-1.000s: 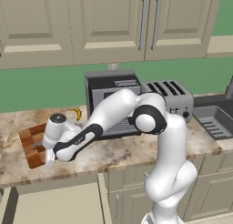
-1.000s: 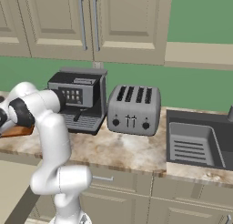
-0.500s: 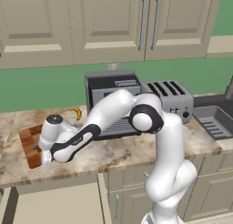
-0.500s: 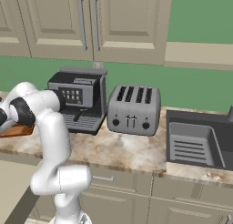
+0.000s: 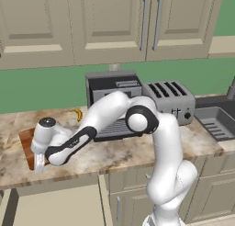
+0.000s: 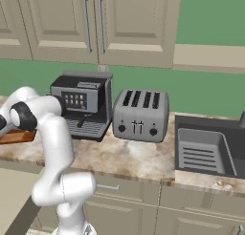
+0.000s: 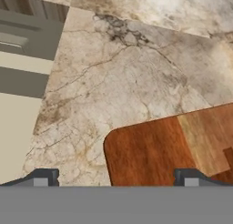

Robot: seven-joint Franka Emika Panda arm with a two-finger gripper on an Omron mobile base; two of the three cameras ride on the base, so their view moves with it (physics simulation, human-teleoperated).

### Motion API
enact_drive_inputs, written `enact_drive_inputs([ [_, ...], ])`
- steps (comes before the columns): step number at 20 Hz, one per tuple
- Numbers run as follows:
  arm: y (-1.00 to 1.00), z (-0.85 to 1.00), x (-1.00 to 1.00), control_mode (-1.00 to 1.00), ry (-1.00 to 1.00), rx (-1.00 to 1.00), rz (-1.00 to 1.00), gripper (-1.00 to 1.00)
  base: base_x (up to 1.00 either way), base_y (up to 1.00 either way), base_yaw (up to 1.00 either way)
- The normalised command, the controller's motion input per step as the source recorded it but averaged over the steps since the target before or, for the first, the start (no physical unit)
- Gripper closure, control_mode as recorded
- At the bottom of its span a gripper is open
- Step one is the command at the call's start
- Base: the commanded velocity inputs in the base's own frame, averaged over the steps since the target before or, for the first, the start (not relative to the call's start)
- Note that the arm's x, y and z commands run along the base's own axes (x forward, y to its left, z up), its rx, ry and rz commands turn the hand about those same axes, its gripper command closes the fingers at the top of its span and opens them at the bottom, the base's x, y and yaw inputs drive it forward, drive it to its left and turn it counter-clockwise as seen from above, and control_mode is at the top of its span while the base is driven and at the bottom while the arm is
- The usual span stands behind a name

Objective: Open the drawer on the left and place the cutting tools on the cutting board.

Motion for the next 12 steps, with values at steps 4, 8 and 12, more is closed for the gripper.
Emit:
enact_drive_inputs([
  [4,0.26,0.00,-0.20,-1.00,0.00,0.00,0.02,-1.00,0.00,0.00,0.00],
  [8,0.26,0.00,-0.25,-1.00,0.00,0.00,0.02,-1.00,0.00,0.00,0.00],
  [12,0.23,0.00,-0.33,-1.00,0.00,0.00,0.02,-1.00,0.00,0.00,0.00],
])
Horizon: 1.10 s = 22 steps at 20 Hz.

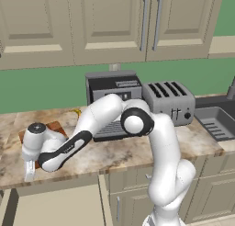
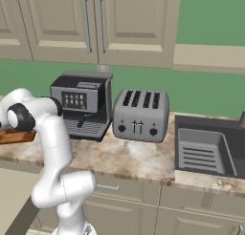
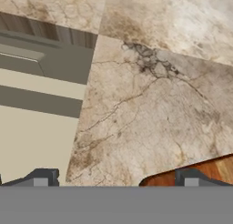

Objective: Open the drawer on the left and place the cutting tools on the cutting board.

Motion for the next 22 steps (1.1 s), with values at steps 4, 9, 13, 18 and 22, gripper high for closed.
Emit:
enact_drive_inputs([
  [4,0.18,0.00,-0.45,-1.00,0.00,0.00,0.01,-1.00,0.00,0.00,0.00],
  [9,0.06,0.00,-0.55,-1.00,0.01,0.00,0.00,-1.00,0.00,0.00,0.00],
  [13,0.00,0.00,-0.62,-1.00,0.05,0.00,0.00,-1.00,0.00,0.00,0.00],
  [18,0.00,0.00,-0.54,-1.00,0.07,0.00,0.00,-1.00,0.00,0.00,0.00],
  [22,0.00,0.00,-0.31,-1.00,0.08,0.00,0.00,-1.00,0.00,0.00,0.00],
])
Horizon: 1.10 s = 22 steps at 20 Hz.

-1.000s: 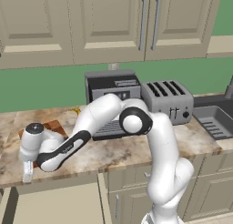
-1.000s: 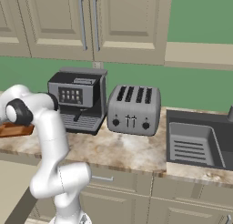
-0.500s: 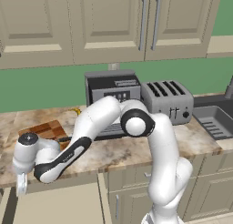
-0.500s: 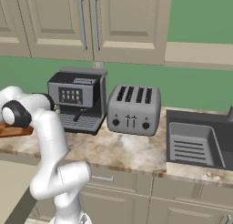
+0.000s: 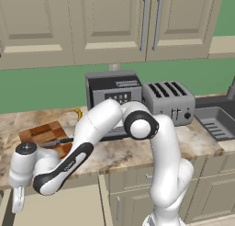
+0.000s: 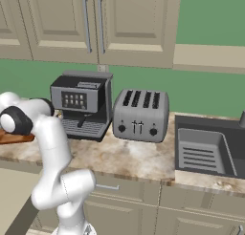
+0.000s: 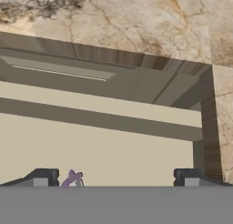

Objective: Open the drawer on the left and place the cutting tools on the cutting board.

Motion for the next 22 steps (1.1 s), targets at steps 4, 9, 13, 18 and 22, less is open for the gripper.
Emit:
enact_drive_inputs([
  [4,-0.04,0.00,-0.26,-1.00,0.05,0.00,0.00,-1.00,0.00,0.00,0.00],
  [9,-0.16,-0.01,-0.15,-1.00,0.04,0.00,0.00,-1.00,0.00,0.00,0.00],
  [13,-0.29,-0.06,-0.16,-1.00,0.03,0.00,0.00,-1.00,0.00,0.00,0.00],
  [18,-0.36,-0.14,-0.13,-1.00,0.01,0.00,0.00,-1.00,0.00,0.00,0.00],
  [22,-0.33,-0.22,-0.04,-1.00,0.00,0.00,0.00,-1.00,0.00,0.00,0.00],
])
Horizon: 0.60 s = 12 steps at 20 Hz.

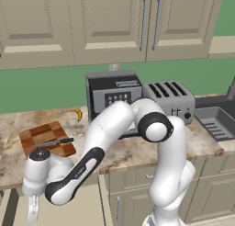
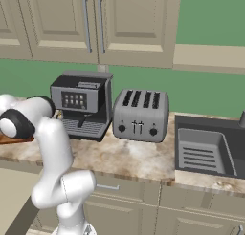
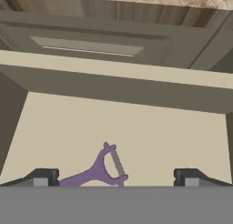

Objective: Open the drawer on the left and place the cutting tools on the cutting board.

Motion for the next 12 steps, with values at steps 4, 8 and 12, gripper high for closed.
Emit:
enact_drive_inputs([
  [4,-0.24,-0.18,-0.11,-1.00,0.00,0.00,0.00,-1.00,0.00,0.00,0.00],
  [8,-0.04,-0.14,-0.27,-1.00,0.03,0.00,0.00,-1.00,0.00,0.00,0.00],
  [12,0.00,-0.12,-0.29,-1.00,0.03,0.00,0.00,-1.00,0.00,0.00,0.00],
])
